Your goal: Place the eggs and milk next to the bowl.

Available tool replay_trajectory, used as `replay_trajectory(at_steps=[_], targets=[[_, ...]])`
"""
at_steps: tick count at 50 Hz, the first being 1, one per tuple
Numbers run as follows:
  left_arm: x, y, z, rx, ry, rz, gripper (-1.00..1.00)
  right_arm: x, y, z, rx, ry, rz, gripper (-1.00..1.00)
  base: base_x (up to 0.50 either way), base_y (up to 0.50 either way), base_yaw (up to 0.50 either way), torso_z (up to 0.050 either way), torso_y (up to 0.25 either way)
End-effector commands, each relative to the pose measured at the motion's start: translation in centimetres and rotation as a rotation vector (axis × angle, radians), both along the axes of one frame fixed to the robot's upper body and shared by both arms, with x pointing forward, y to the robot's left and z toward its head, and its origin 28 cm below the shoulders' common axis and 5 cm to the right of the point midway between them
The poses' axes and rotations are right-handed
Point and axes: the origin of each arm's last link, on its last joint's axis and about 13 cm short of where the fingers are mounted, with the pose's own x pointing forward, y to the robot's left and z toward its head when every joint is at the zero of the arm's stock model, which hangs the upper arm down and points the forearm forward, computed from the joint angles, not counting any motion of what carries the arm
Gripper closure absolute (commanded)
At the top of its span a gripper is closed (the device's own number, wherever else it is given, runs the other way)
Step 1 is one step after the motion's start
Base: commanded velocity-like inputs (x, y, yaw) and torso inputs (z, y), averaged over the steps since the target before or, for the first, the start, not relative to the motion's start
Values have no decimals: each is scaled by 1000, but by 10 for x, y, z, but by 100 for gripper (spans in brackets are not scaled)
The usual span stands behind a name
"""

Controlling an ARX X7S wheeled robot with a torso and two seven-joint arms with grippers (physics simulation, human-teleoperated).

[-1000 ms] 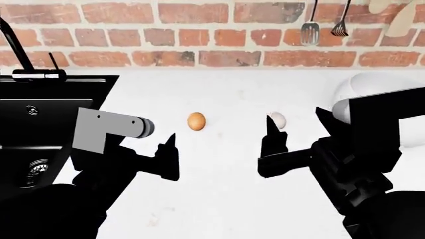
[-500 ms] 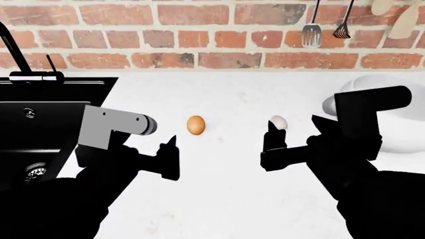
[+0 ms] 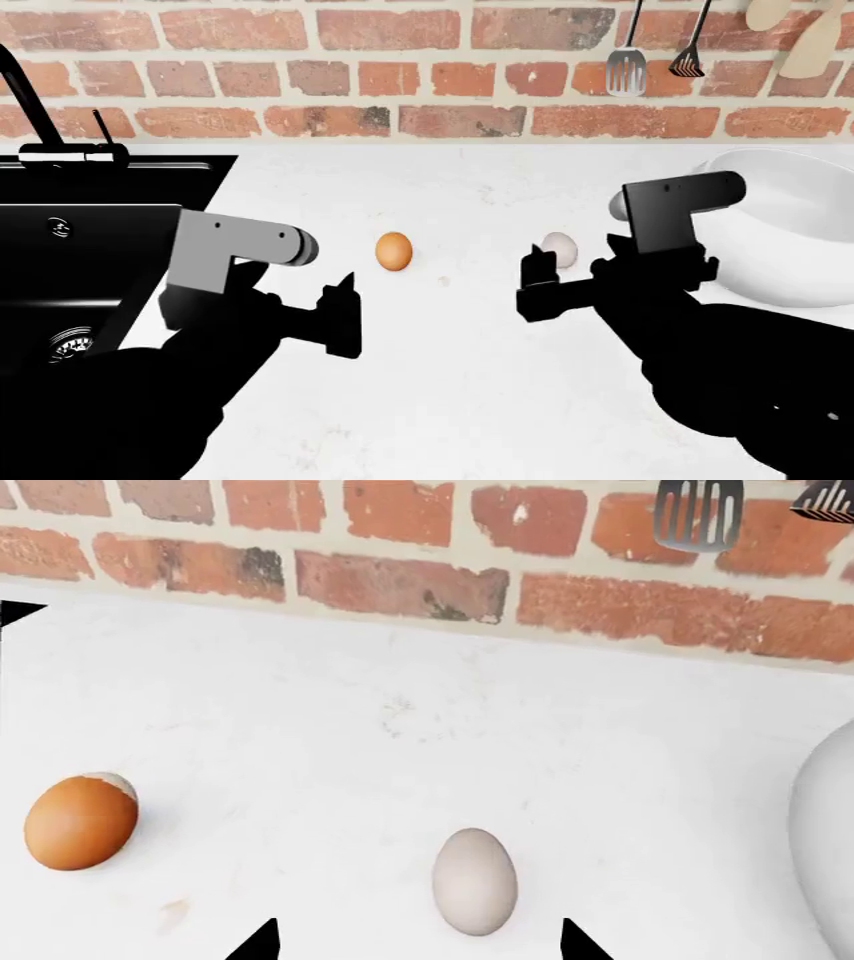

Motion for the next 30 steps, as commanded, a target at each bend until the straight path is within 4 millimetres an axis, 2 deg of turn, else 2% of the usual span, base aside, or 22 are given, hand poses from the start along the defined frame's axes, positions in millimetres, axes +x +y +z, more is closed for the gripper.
replay_trajectory(at_steps=[1,30], targets=[[3,0,-2,0,11,3,-100,15,-4,-13,-25,27,-12,-100,0,0,0,0,0],[10,1,-7,-2,33,9,-100,44,-11,-24,-56,49,-27,-100,0,0,0,0,0]])
